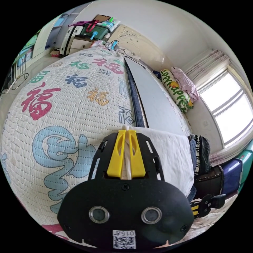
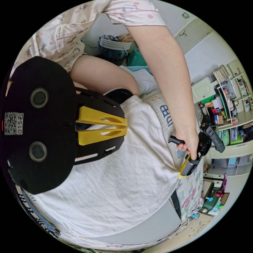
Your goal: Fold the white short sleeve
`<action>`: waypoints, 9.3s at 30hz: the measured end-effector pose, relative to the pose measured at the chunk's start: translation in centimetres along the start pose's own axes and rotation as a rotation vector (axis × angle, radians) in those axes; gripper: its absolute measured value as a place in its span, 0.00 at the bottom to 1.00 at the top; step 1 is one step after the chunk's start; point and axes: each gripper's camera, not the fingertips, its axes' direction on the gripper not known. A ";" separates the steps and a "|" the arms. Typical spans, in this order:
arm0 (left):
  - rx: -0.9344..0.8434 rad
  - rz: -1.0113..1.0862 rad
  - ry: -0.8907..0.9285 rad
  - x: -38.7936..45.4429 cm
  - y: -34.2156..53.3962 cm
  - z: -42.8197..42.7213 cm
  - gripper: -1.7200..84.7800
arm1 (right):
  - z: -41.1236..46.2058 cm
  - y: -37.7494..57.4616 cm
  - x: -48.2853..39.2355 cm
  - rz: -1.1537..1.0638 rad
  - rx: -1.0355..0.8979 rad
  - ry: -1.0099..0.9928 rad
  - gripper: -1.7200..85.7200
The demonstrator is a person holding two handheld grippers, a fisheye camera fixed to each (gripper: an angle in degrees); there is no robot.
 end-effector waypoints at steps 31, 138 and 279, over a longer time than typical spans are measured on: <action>-0.131 0.671 0.284 36.3 -1.7 -23.9 0.09 | -37.3 18.9 15.0 0.763 0.650 -0.158 0.08; 0.010 0.322 0.140 23.7 -29.0 -11.6 0.02 | -24.7 14.3 -2.4 0.231 0.512 -0.274 0.02; 0.376 -0.378 0.413 9.5 20.9 10.5 0.21 | -15.2 -36.1 48.1 0.514 0.175 -0.115 0.15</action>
